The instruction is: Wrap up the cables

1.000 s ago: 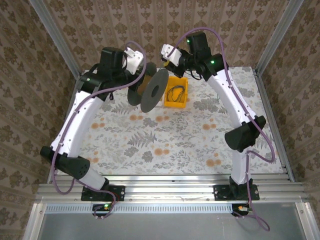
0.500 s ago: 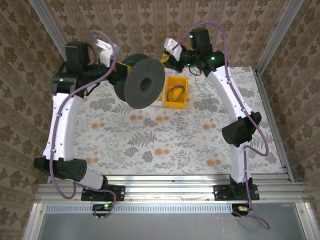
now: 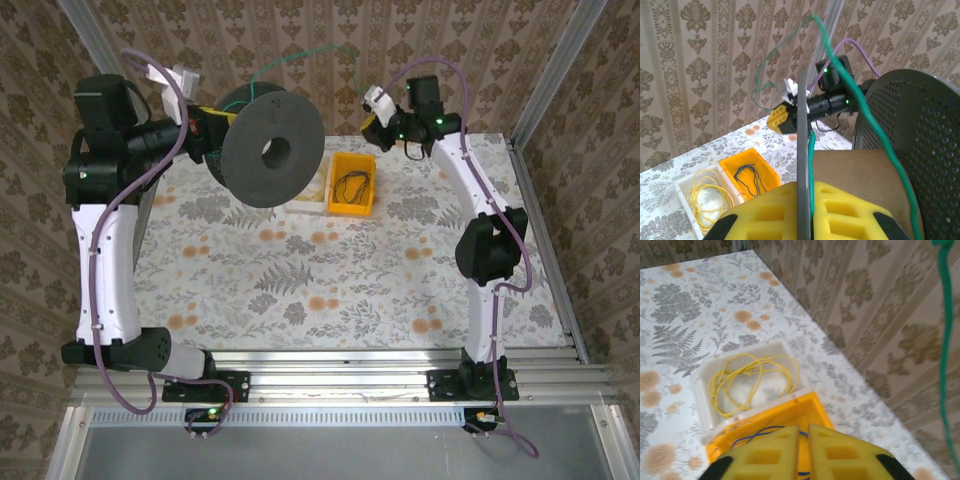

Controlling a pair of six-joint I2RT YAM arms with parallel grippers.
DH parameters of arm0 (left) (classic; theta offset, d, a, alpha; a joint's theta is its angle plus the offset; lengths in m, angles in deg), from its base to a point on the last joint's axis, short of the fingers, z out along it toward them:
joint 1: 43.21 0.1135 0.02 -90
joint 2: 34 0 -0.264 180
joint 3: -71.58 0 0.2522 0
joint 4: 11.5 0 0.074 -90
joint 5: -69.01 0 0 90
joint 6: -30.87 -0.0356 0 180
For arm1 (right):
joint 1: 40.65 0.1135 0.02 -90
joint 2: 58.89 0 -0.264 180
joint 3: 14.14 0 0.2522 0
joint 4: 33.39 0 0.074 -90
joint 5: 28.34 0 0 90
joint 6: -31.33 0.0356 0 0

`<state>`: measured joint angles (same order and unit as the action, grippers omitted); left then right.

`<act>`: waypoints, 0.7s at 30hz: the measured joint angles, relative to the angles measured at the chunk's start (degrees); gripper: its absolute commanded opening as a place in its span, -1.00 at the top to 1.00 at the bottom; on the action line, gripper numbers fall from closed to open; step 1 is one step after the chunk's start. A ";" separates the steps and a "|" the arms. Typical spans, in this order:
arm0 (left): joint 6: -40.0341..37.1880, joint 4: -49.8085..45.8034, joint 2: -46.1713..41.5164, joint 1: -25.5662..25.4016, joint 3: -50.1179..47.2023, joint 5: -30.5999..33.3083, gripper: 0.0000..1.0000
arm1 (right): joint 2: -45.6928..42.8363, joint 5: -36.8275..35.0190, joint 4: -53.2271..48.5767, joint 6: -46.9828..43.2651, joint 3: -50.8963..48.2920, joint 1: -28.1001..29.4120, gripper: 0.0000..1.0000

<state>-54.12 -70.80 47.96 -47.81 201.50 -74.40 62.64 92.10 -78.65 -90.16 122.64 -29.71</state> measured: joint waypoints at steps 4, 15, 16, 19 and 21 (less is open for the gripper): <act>0.46 -0.02 1.49 0.66 2.36 -0.50 1.00 | -2.67 0.28 3.10 0.48 -7.08 0.13 0.33; 1.05 -0.13 2.84 0.94 3.19 -0.52 1.00 | -22.03 8.00 12.09 1.95 -27.12 -3.32 -0.41; 1.05 -0.17 2.97 0.94 3.26 -0.35 1.00 | -24.15 9.66 12.28 2.03 -28.72 -3.72 -0.46; 1.09 -0.28 3.48 0.94 3.41 -0.13 1.00 | -29.68 13.55 12.94 2.08 -32.92 -4.59 -0.57; 1.25 -0.31 3.78 0.94 3.41 0.02 1.00 | -32.98 13.90 14.03 2.29 -35.82 -4.76 -0.66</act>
<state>-52.87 -71.10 51.74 -46.87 204.91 -74.38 29.66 106.00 -64.62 -87.86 86.82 -34.47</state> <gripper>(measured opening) 0.107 0.788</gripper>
